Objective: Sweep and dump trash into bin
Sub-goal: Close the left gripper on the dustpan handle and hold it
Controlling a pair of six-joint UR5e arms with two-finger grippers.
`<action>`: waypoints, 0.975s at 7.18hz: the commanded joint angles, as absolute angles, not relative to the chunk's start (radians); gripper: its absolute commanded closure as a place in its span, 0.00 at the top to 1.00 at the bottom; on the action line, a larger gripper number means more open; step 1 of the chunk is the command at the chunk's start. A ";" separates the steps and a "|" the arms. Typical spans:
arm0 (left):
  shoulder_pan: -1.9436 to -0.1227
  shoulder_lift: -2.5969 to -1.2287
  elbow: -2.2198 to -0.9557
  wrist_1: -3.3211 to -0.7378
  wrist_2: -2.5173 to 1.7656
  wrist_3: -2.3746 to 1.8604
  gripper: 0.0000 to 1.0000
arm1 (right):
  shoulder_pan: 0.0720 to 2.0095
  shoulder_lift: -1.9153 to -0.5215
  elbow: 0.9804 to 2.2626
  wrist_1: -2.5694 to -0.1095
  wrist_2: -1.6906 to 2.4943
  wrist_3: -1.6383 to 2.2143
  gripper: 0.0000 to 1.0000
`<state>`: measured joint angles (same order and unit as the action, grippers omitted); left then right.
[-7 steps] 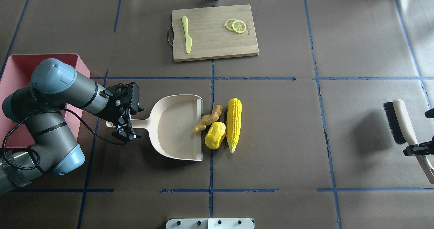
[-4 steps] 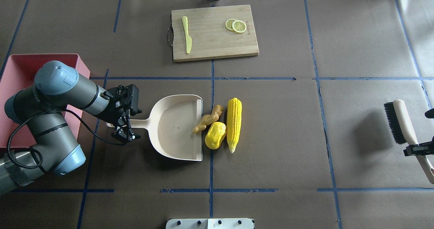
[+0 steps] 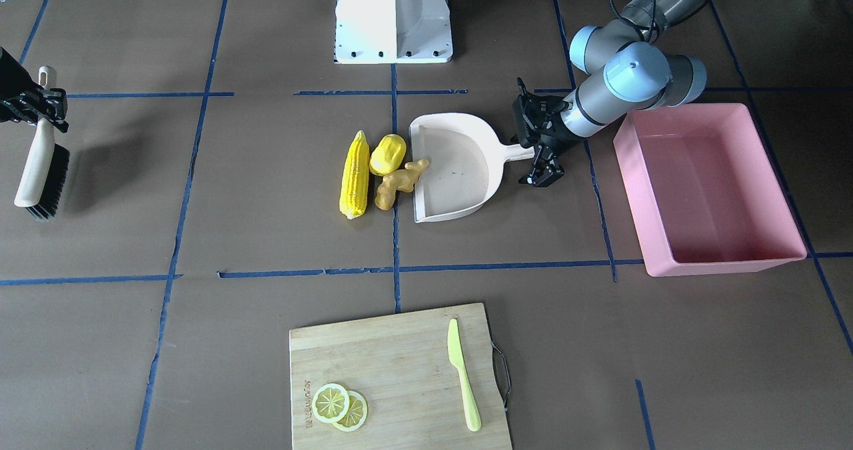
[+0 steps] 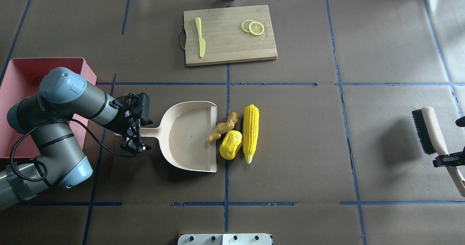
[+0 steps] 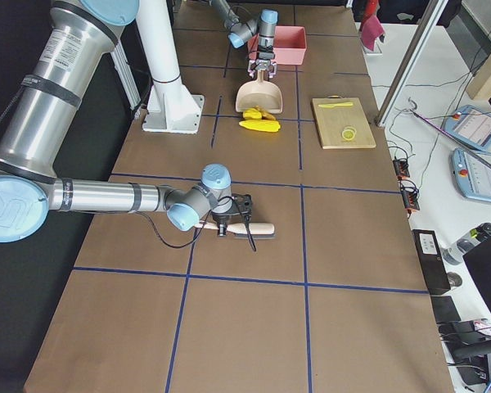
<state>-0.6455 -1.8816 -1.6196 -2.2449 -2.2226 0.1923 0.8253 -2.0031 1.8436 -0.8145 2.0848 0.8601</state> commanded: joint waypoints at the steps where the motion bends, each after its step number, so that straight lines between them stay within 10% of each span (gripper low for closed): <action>1: -0.637 -1.884 -1.623 -2.246 -2.223 0.173 0.89 | 0.825 -2.003 1.841 -0.815 2.085 0.859 0.00; 7: -0.635 -1.885 -1.635 -2.244 -2.221 0.152 0.31 | 0.825 -2.002 1.835 -0.815 2.085 0.859 0.00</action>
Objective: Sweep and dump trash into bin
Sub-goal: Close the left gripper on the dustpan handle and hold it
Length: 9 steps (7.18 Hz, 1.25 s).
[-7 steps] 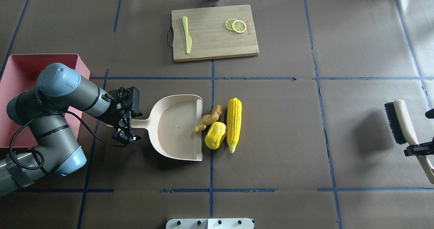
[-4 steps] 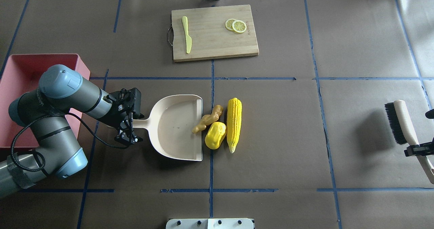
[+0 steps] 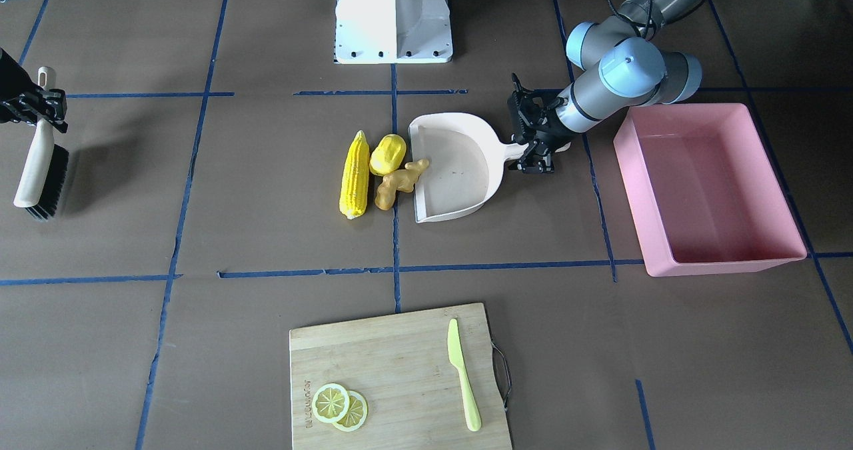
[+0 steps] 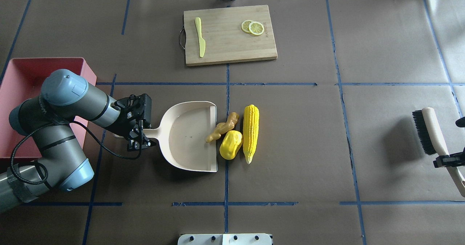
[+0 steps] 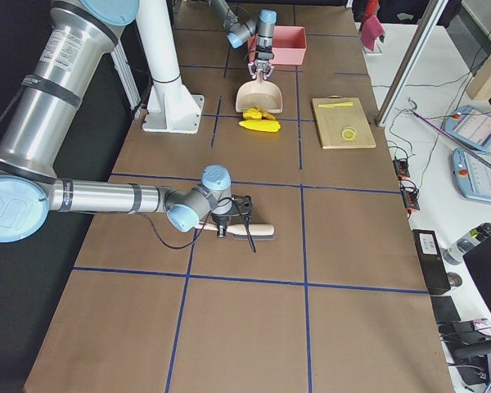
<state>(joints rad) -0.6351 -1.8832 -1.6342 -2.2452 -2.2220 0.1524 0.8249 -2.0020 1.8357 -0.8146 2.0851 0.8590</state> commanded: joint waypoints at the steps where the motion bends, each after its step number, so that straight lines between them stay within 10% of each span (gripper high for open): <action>1: -0.635 -1.887 -1.635 -2.243 -2.223 0.152 0.26 | 0.825 -2.002 1.835 -0.815 2.085 0.859 0.00; 9: -0.640 -1.882 -1.637 -2.227 -2.221 0.164 0.04 | 0.825 -2.002 1.825 -0.813 2.085 0.859 0.00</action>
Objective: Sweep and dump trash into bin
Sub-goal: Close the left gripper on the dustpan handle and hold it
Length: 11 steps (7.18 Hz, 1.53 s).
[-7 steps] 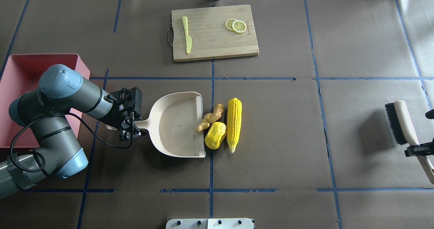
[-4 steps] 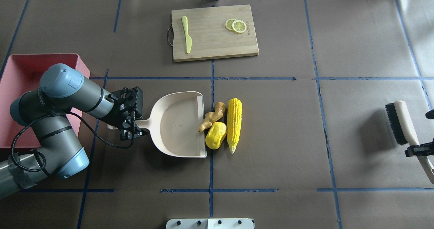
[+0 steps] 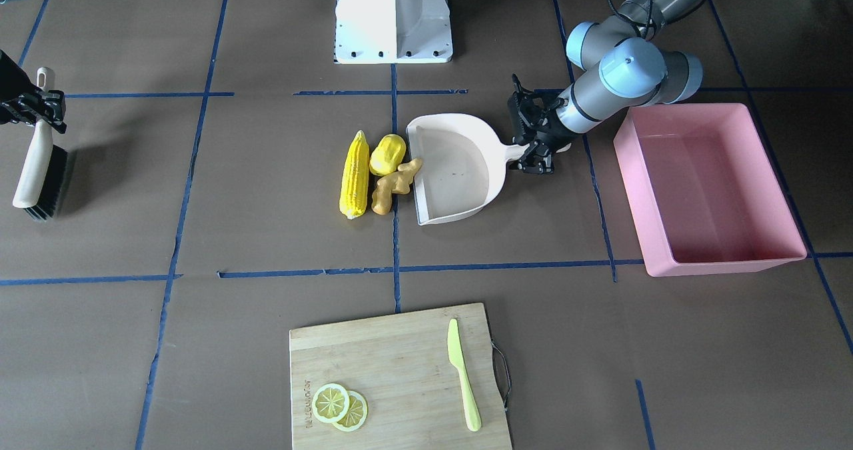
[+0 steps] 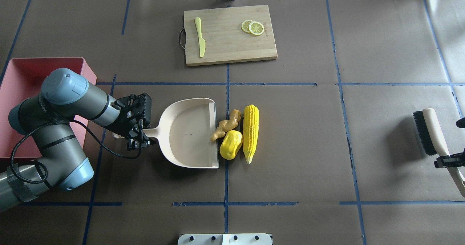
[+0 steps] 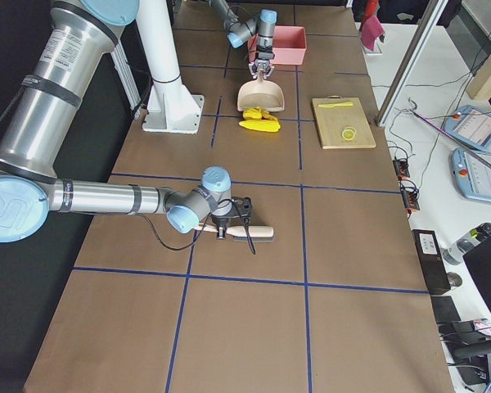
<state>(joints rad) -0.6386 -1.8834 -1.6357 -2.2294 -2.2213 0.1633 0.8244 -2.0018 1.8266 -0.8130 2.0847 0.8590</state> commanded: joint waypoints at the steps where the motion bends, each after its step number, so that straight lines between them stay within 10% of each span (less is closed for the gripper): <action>1: -0.638 -1.882 -1.637 -2.226 -2.221 0.167 0.02 | 0.825 -2.002 1.825 -0.815 2.085 0.859 0.00; 11: -0.647 -1.914 -1.730 -1.991 -2.214 0.293 0.00 | 0.825 -2.000 1.812 -0.807 2.089 0.859 0.00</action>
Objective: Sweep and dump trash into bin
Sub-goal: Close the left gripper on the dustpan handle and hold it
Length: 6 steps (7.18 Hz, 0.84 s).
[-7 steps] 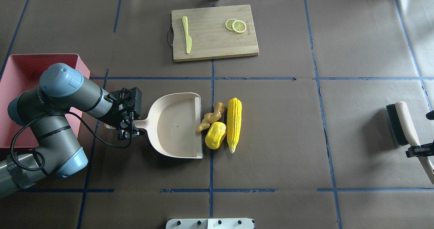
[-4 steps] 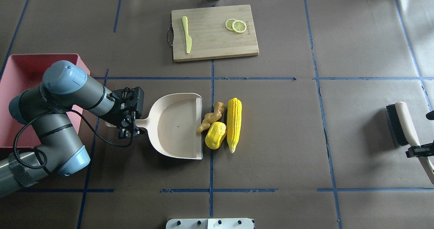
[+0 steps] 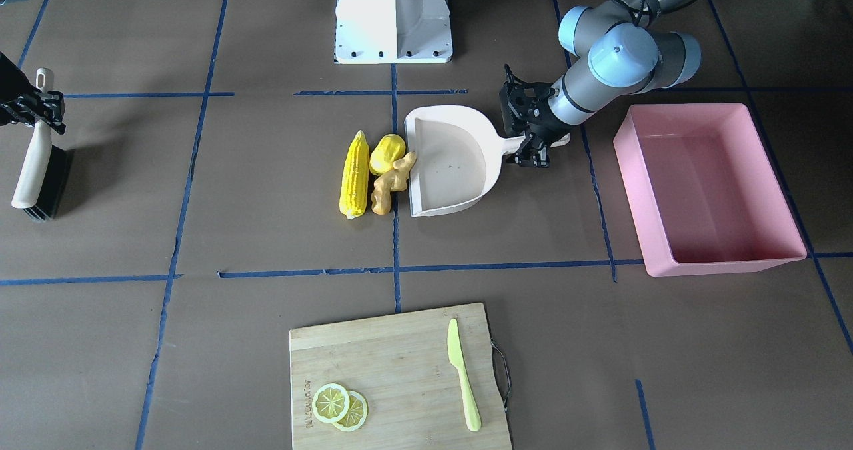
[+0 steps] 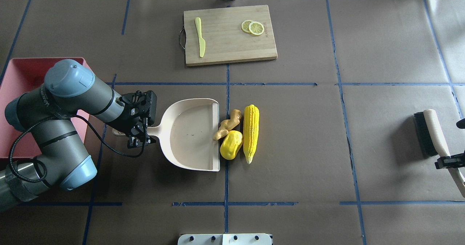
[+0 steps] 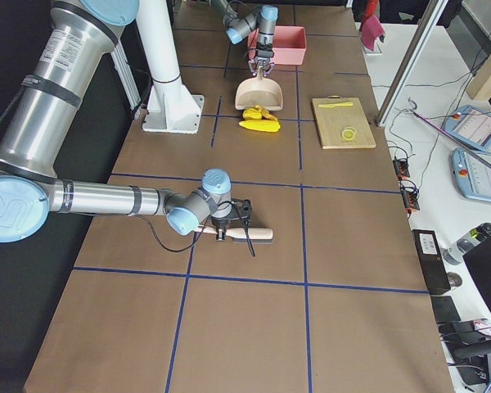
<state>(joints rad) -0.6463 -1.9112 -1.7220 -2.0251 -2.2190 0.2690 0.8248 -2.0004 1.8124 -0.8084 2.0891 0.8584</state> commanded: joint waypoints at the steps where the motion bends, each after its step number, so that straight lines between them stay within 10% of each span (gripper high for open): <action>1: -0.647 -1.928 -1.732 -1.958 -2.207 0.310 0.00 | 0.824 -2.000 1.812 -0.807 2.089 0.858 0.00; 6: -0.640 -1.976 -1.733 -1.859 -2.184 0.314 0.00 | 0.824 -2.000 1.809 -0.807 2.092 0.859 0.00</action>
<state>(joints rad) -0.6411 -1.9722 -1.7346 -1.8704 -2.1869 0.3130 0.8240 -2.0003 1.8087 -0.8062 2.0918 0.8589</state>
